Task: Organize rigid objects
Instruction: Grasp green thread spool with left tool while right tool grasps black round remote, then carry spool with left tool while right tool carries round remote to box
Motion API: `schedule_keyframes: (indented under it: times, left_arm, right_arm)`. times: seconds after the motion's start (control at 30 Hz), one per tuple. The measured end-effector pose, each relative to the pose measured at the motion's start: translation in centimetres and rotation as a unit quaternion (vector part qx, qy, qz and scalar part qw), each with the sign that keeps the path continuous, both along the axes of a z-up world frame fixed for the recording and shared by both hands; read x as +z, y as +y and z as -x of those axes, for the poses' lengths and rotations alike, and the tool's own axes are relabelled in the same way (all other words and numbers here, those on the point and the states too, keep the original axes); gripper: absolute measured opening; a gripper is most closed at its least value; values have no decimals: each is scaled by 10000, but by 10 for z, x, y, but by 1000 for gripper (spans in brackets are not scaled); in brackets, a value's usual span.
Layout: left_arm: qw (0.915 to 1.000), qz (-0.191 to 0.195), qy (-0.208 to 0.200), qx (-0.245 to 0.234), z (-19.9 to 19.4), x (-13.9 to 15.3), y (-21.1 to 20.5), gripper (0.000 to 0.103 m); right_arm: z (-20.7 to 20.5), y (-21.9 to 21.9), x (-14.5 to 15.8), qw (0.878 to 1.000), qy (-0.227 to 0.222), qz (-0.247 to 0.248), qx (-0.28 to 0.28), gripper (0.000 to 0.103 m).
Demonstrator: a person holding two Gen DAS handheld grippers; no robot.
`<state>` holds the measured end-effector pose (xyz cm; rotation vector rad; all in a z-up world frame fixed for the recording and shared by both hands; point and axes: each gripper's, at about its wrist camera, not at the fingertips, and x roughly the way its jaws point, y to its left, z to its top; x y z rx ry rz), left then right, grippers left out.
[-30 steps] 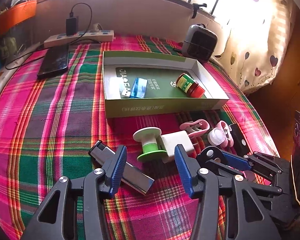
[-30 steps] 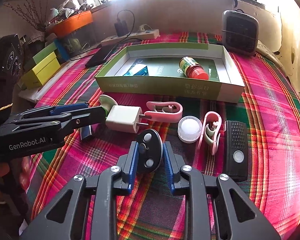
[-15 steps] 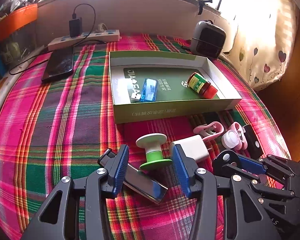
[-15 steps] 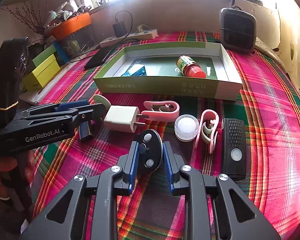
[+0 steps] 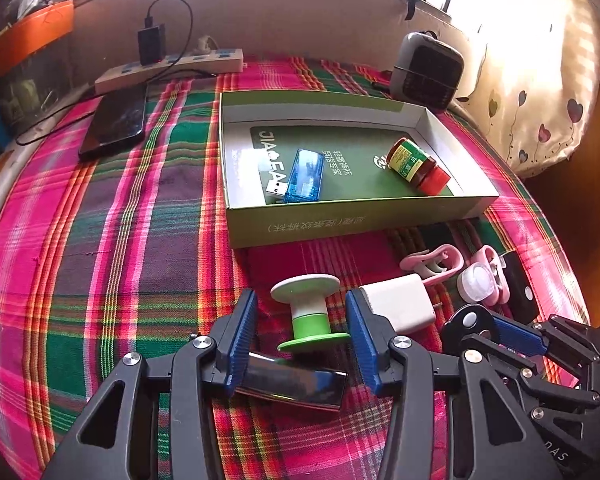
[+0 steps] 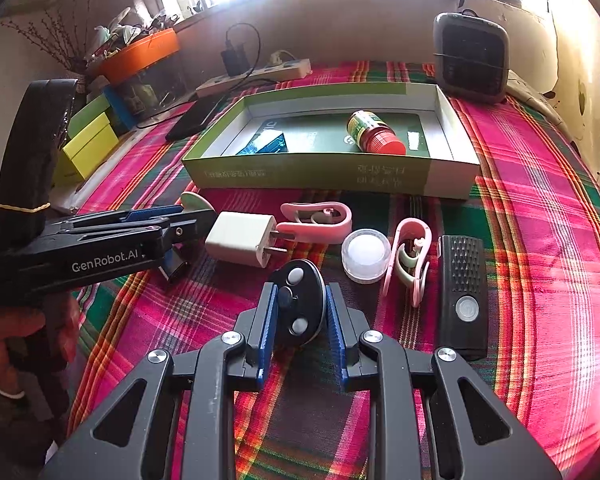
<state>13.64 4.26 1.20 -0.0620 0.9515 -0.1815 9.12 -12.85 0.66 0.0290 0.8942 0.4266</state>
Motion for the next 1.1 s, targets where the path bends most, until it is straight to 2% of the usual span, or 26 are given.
schedule_keyframes:
  times: [0.17, 0.27, 0.33, 0.43, 0.53, 1.1]
  left_arm:
    - [9988, -468, -66, -138, 0, -2, -11, 45]
    - [9980, -599, -79, -189, 1, -2, -13, 44]
    - [9981, -585, -87, -157, 1, -2, -12, 42]
    - [9983, -566, -135, -72, 2, -3, -8, 33]
    - [9992, -381, -145, -14, 2, -3, -3, 33]
    - [9994, -287, -169, 14, 3, -1, -1, 33]
  right_arm:
    - [1, 0, 0, 10000, -13, 28, -13, 25]
    - [1, 0, 0, 10000, -3, 13, -22, 25]
    - [1, 0, 0, 10000, -3, 1, -23, 25]
    - [1, -1, 0, 10000, 6, -24, -22, 25]
    - [1, -1, 0, 10000, 10, -41, -22, 25]
    - [1, -1, 0, 10000, 3, -30, 26, 25]
